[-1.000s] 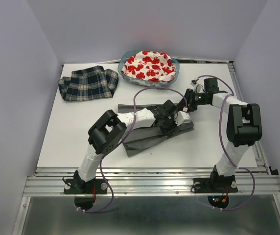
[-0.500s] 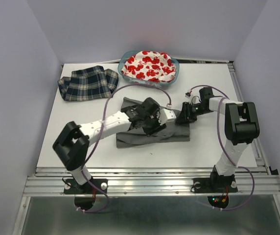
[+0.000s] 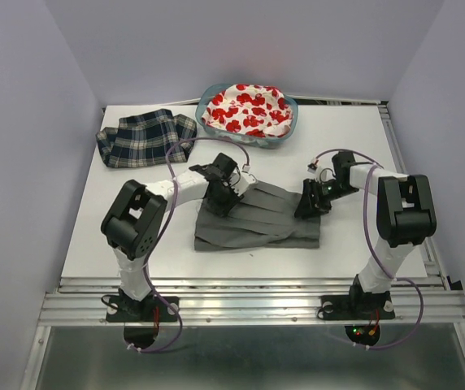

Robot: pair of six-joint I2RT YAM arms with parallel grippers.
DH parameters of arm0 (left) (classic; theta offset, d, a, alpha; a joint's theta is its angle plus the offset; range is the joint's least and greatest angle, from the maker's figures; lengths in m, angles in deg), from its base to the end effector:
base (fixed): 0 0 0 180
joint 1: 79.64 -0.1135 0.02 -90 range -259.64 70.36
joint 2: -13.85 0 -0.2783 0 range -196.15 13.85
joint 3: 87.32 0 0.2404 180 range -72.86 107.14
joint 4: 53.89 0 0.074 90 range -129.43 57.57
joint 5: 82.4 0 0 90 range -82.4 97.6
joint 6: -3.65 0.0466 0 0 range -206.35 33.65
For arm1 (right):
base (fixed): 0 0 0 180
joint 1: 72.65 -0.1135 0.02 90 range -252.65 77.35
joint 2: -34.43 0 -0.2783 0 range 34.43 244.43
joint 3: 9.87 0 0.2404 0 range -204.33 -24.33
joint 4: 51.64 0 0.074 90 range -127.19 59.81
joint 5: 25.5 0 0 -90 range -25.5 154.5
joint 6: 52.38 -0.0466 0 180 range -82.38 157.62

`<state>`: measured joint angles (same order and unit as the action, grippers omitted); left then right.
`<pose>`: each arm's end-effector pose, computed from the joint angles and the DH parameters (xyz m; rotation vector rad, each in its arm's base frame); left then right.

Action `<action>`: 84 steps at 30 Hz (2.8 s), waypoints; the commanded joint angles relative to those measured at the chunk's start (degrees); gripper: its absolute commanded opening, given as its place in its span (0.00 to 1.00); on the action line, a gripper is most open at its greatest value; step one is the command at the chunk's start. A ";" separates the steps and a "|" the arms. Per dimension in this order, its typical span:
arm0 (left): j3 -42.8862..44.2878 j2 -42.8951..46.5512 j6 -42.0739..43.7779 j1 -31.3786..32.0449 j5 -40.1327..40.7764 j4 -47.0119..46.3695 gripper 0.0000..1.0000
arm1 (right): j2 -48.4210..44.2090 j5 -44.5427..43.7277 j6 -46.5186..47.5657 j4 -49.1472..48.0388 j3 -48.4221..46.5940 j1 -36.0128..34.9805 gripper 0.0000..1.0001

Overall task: Fold and stack the skirts
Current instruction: Fold the skirt

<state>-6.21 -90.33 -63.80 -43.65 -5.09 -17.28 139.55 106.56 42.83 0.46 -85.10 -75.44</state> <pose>0.2931 -0.2255 0.1860 1.3487 2.2450 -0.3721 0.3143 0.0466 0.1548 -0.2702 2.7850 1.0710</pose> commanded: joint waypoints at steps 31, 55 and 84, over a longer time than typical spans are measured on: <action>-2.13 13.23 -7.50 -4.61 -6.10 -5.27 0.54 | -3.62 -3.83 10.51 6.73 -12.97 -6.88 0.61; 10.18 2.11 0.65 -12.08 -10.58 -4.47 0.59 | -1.40 2.16 -1.25 5.59 -8.74 -22.53 0.64; -45.20 51.80 54.87 25.09 7.06 -21.00 0.99 | 6.48 1.80 -2.93 -3.72 -14.46 -24.46 0.57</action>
<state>-48.28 -37.79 -15.54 -21.29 -2.05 -29.45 142.00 110.59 39.36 -0.41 -98.72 -99.28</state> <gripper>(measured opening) 0.985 0.587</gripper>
